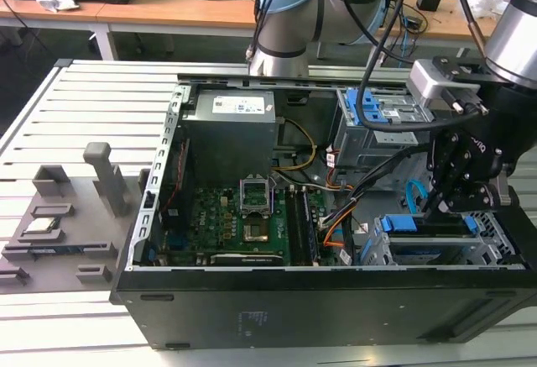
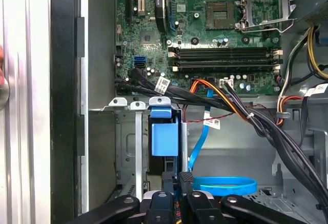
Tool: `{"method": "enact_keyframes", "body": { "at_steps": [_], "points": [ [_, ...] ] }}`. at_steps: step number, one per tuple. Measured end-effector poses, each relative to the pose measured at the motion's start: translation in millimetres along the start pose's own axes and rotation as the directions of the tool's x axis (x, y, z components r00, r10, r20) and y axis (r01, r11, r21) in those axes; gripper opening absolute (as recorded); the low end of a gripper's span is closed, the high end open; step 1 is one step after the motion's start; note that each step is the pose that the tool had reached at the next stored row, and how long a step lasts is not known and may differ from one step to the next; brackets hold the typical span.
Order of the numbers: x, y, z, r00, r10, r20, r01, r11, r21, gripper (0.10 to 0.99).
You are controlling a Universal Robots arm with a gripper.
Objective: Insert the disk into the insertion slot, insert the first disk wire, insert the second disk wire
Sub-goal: 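Insert the second disk wire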
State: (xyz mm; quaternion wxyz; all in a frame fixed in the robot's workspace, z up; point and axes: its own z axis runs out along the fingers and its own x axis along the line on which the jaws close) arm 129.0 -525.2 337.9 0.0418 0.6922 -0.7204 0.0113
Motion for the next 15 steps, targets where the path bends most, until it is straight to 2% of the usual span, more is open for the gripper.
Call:
{"method": "enact_keyframes", "body": {
  "at_steps": [5, 6, 7, 8, 9, 11, 12, 13, 14, 15],
  "points": [
    [-0.1, 0.0, 1.0, 1.0, 0.0, 0.0005, 0.0, 1.0, 0.0, 0.161],
    [-0.2, -0.1, 1.8, 1.0, 0.0, 0.002, 0.0, 1.0, 0.0, 0.173],
    [-0.2, -0.1, 1.4, 1.0, 0.0, 0.0013, 0.0, 1.0, 0.0, 0.235],
    [0.0, 0.0, 0.0, 1.0, 0.0, 0.0003, 0.0, 1.0, 0.0, 0.235],
    [0.0, 0.3, -7.9, 1.0, 0.0, 0.0006, 0.0, 1.0, 0.0, 0.235],
    [-2.6, 0.8, -16.7, 1.0, 0.0, 0.0004, 0.0, 1.0, 0.0, 0.224],
    [-4.3, 1.2, -23.7, 1.0, 0.0, 0.0003, 0.0, 1.0, 0.0, 0.157],
    [-5.1, 1.5, -28.2, 1.0, 0.0, 0.0002, 0.0, 1.0, 0.0, 0.157],
    [-5.8, 1.7, -33.9, 1.0, 0.0, 0.0003, 0.0, 1.0, 0.0, 0.106],
    [-6.1, 2.0, -41.2, 1.0, 0.0, 0.0003, 0.0, 1.0, 0.0, 0.106]
  ]
}}
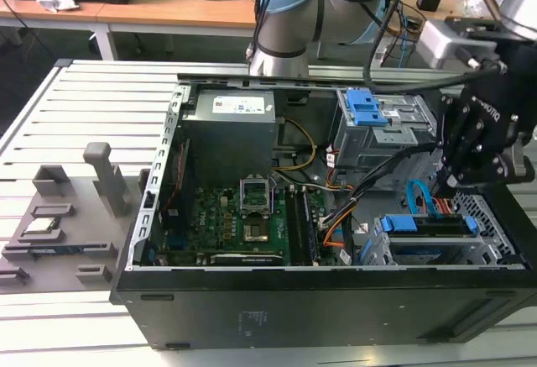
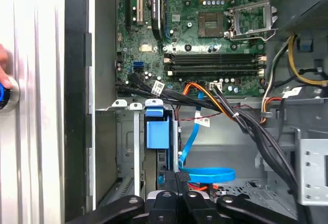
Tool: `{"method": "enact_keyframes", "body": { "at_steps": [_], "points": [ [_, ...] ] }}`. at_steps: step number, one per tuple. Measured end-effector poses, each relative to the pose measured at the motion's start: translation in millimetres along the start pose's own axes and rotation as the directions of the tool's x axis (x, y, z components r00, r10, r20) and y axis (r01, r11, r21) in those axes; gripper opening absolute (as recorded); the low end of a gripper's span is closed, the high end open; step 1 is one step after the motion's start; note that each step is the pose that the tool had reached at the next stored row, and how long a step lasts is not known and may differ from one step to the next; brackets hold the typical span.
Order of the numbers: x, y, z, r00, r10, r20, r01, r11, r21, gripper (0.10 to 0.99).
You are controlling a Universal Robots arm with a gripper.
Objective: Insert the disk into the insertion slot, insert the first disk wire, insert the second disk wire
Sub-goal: 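Insert the second disk wire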
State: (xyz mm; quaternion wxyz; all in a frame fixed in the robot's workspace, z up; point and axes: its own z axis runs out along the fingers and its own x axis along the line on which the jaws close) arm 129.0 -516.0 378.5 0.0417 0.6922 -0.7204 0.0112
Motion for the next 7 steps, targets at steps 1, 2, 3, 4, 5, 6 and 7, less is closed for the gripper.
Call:
{"method": "enact_keyframes", "body": {
  "at_steps": [1, 2, 3, 4, 5, 6, 7],
  "points": [
    [0.2, 0.3, -7.1, 1.0, 0.0, -0.0001, 0.0, 1.0, 0.0, 0.106],
    [0.2, 0.4, -7.4, 1.0, 0.0, 0.0002, 0.0, 1.0, 0.0, 0.106],
    [0.2, 0.4, -7.3, 1.0, 0.0, 0.0003, 0.0, 1.0, 0.0, 0.106],
    [0.2, 0.3, -7.4, 1.0, 0.0, 0.0002, 0.0, 1.0, 0.0, 0.106],
    [0.2, 0.3, -7.5, 1.0, 0.0, 0.0, 0.0, 1.0, 0.0, 0.106],
    [0.2, 0.4, -7.5, 1.0, 0.0, 0.0, 0.0, 1.0, 0.0, 0.106],
    [0.2, 0.3, -7.5, 1.0, 0.0, 0.0, 0.0, 1.0, 0.0, 0.106]
  ]
}}
